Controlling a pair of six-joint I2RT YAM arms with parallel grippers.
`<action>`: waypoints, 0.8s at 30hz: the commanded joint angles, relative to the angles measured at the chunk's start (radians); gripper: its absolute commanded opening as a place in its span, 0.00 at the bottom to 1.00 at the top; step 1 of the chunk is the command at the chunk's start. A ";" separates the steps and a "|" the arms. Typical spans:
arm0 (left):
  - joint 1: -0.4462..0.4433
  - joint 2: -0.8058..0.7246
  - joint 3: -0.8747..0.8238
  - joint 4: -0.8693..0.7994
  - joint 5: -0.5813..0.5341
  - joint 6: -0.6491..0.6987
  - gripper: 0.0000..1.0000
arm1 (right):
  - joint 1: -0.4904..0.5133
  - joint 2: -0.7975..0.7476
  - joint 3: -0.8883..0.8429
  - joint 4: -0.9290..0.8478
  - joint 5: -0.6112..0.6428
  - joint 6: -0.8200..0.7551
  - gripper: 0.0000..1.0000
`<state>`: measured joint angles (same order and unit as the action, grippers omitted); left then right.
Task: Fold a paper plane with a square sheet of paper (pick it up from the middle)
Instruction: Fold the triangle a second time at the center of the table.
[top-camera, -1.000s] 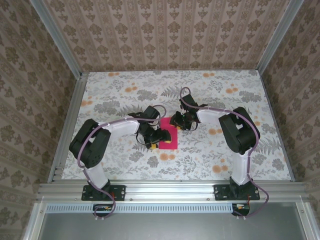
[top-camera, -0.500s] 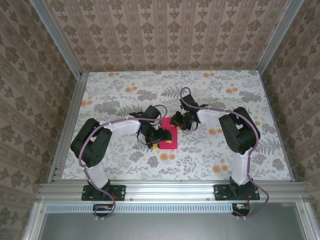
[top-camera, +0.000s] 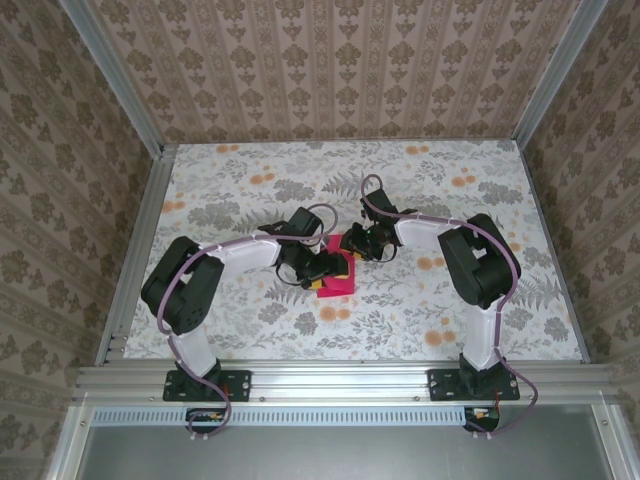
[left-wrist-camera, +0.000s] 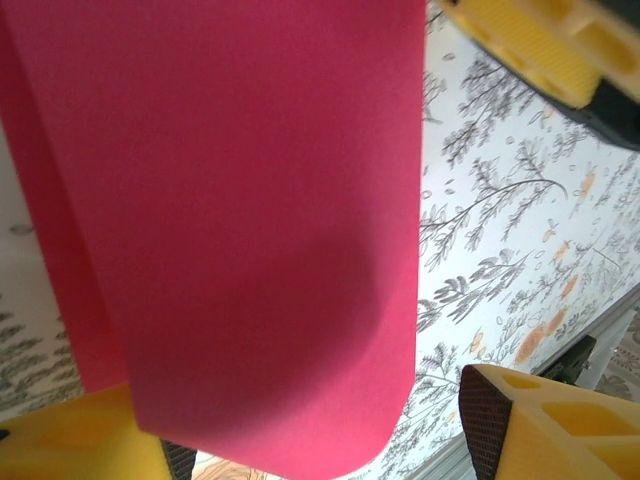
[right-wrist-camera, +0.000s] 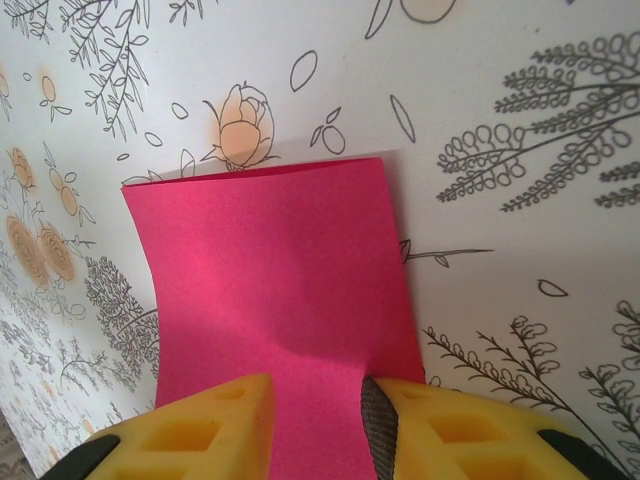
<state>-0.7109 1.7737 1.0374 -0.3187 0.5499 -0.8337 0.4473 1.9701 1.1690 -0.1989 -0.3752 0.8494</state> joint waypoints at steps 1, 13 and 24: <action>0.027 -0.037 0.000 0.066 -0.007 0.038 0.71 | -0.004 0.089 -0.064 -0.064 0.094 0.012 0.35; 0.041 -0.034 -0.012 0.067 0.007 0.051 0.65 | -0.004 0.086 -0.064 -0.071 0.094 0.011 0.35; 0.007 -0.100 -0.101 0.101 0.050 0.027 0.62 | -0.004 0.086 -0.064 -0.073 0.097 0.010 0.35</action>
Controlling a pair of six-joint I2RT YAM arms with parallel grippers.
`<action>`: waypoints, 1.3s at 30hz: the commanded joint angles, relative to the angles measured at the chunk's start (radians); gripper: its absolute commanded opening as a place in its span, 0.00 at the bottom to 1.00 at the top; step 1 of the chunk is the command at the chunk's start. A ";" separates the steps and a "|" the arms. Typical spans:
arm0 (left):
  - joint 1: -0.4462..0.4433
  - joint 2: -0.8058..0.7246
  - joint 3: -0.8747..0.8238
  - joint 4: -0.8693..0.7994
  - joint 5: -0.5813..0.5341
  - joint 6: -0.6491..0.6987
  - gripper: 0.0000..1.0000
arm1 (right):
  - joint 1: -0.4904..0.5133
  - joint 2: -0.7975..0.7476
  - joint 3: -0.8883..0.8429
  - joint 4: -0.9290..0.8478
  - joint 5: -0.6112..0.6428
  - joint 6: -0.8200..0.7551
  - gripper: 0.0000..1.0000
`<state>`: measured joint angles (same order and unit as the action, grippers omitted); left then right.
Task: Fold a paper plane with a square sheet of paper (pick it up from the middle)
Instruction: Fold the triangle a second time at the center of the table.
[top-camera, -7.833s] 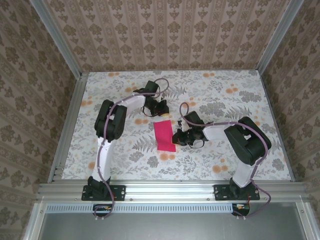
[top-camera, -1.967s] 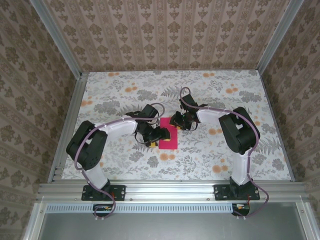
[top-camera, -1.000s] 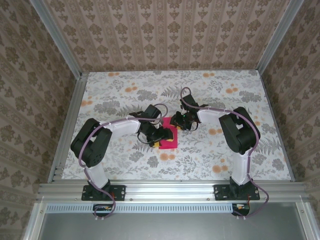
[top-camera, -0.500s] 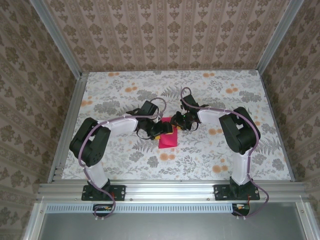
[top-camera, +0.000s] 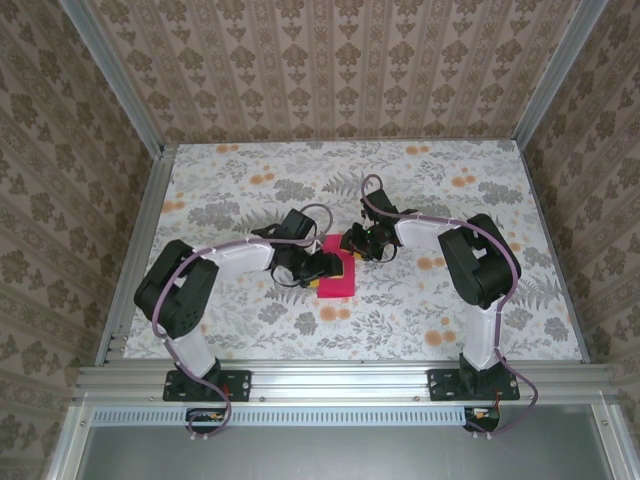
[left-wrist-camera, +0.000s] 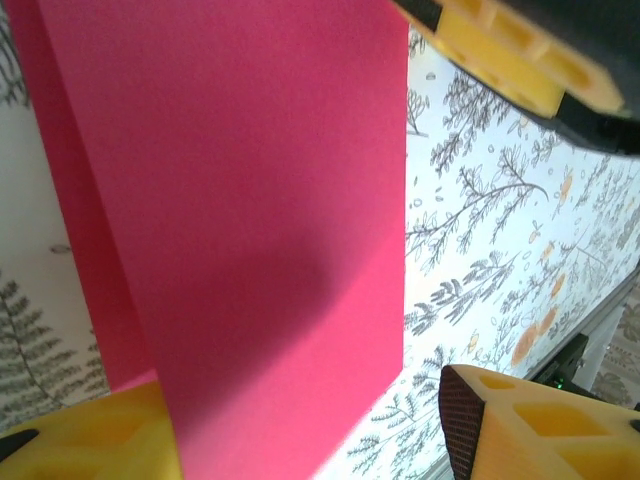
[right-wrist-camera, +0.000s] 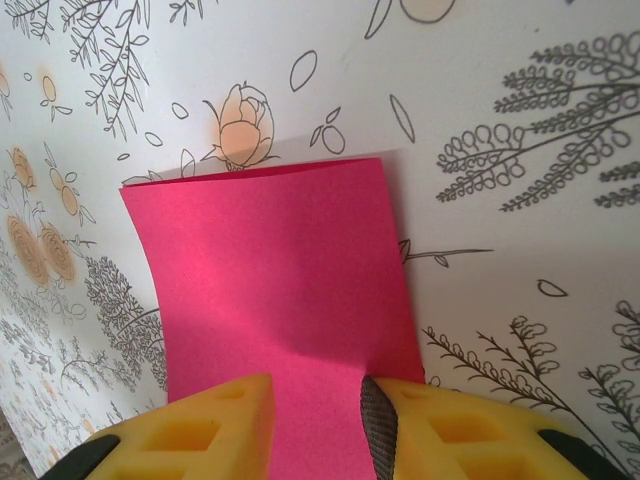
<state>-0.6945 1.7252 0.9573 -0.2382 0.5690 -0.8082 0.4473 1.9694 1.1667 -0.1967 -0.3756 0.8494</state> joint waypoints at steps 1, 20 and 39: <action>-0.012 -0.062 -0.028 0.029 0.033 -0.001 0.61 | -0.004 0.086 -0.061 -0.074 0.098 0.011 0.35; -0.014 -0.009 0.028 -0.196 -0.145 -0.045 0.27 | -0.004 0.088 -0.067 -0.079 0.097 0.008 0.32; -0.036 0.014 0.167 -0.194 -0.075 -0.029 0.39 | -0.004 0.092 -0.073 -0.079 0.096 0.003 0.30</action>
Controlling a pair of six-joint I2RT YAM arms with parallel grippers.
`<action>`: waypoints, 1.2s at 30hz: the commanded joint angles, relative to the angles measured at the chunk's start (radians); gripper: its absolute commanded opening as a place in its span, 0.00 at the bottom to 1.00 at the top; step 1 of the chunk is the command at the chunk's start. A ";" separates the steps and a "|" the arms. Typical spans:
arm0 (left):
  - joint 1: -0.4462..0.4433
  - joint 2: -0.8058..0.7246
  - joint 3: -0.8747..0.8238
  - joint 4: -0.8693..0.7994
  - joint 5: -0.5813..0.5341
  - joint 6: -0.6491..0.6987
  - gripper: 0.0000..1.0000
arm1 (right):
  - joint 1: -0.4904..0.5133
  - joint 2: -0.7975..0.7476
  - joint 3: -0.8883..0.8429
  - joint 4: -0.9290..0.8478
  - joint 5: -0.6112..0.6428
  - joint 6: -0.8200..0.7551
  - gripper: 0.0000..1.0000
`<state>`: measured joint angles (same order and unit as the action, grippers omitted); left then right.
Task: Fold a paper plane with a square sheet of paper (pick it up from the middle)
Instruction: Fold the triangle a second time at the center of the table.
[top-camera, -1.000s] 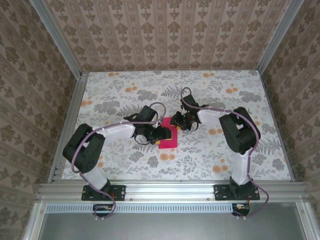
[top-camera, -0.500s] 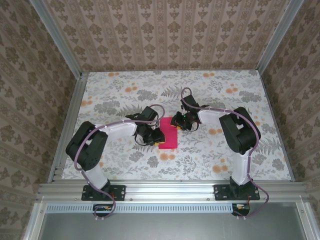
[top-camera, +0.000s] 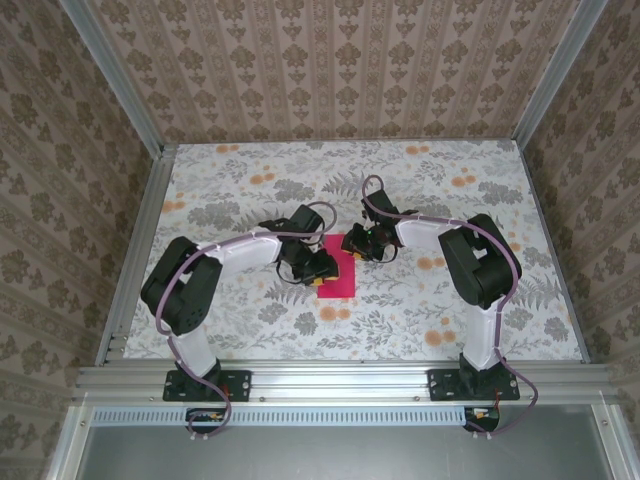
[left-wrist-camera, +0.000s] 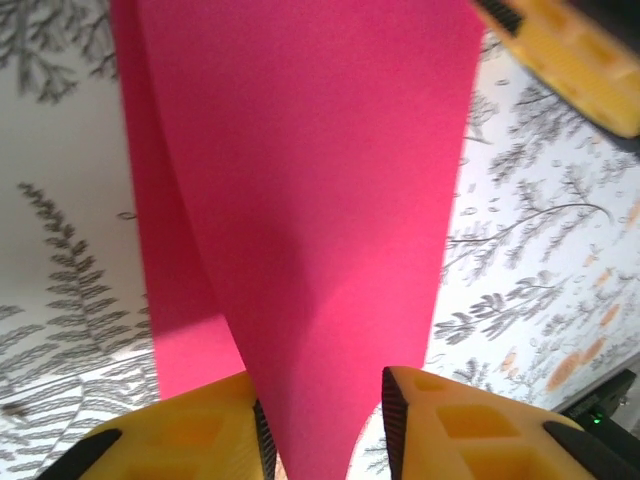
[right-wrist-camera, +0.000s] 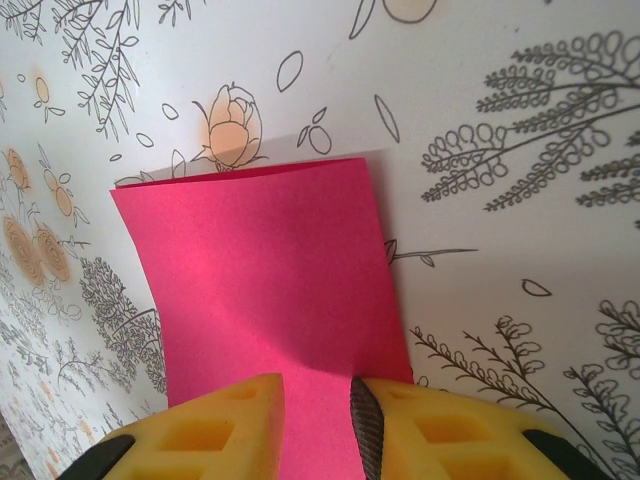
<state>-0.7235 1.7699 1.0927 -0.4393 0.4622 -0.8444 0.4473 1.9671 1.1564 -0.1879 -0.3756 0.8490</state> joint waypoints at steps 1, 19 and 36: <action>-0.006 -0.036 0.034 0.022 0.042 0.005 0.42 | -0.004 0.095 -0.063 -0.087 0.096 0.004 0.30; 0.002 -0.003 0.018 0.190 0.034 -0.034 0.54 | -0.007 0.088 -0.056 -0.082 0.065 -0.003 0.30; 0.019 0.080 0.011 0.197 -0.022 -0.031 0.39 | -0.046 -0.059 -0.058 0.021 -0.139 -0.047 0.37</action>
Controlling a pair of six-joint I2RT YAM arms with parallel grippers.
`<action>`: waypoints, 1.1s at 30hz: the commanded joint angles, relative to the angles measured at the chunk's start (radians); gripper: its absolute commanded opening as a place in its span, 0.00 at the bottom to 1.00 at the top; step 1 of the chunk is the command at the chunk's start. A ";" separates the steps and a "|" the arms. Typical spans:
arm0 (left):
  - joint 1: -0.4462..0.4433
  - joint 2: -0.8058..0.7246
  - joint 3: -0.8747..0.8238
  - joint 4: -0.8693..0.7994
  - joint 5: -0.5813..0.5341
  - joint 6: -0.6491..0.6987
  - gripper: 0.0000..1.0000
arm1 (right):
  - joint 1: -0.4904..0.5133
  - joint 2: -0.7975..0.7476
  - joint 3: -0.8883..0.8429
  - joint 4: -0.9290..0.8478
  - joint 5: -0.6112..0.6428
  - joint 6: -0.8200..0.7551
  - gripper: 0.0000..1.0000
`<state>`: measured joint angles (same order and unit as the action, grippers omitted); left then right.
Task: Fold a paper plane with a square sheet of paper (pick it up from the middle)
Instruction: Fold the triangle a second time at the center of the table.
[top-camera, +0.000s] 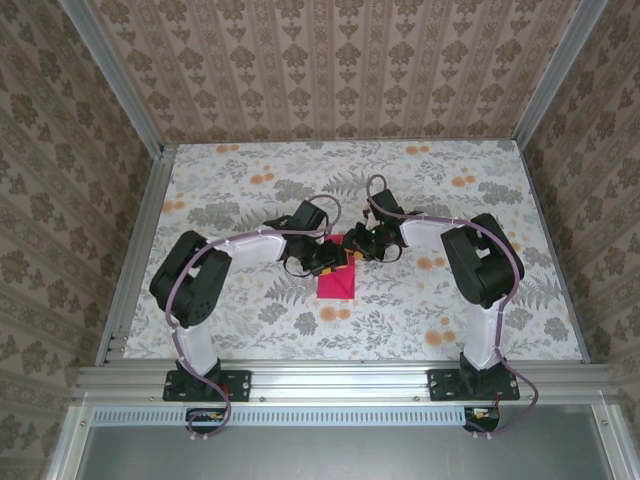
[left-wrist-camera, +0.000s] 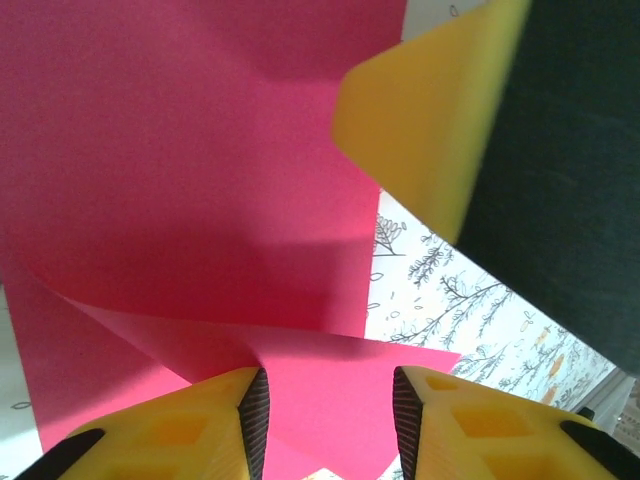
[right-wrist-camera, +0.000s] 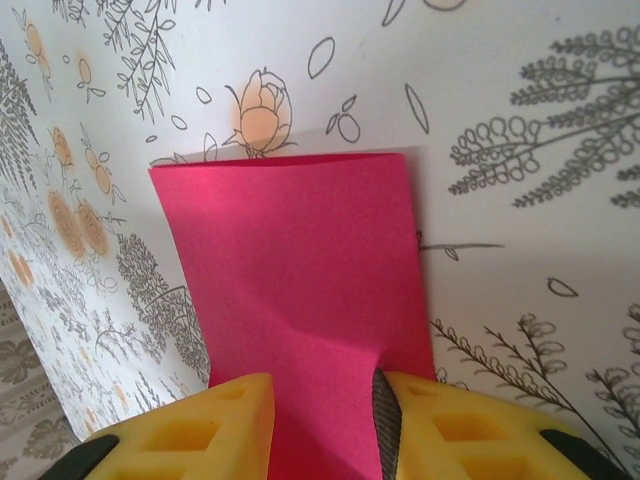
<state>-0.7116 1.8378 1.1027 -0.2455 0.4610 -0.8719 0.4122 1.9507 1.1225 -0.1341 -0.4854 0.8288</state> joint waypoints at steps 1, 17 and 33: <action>0.009 0.014 -0.001 0.003 -0.021 -0.004 0.39 | -0.015 -0.060 -0.027 -0.033 -0.034 -0.033 0.37; 0.013 0.021 -0.015 0.017 -0.025 -0.016 0.33 | -0.023 -0.277 -0.233 -0.097 -0.069 -0.191 0.36; 0.012 0.020 -0.021 0.018 -0.027 -0.021 0.31 | 0.014 -0.204 -0.230 -0.027 -0.128 -0.184 0.30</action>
<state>-0.7052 1.8469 1.0946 -0.2302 0.4438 -0.8803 0.4194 1.7283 0.8753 -0.1791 -0.5850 0.6529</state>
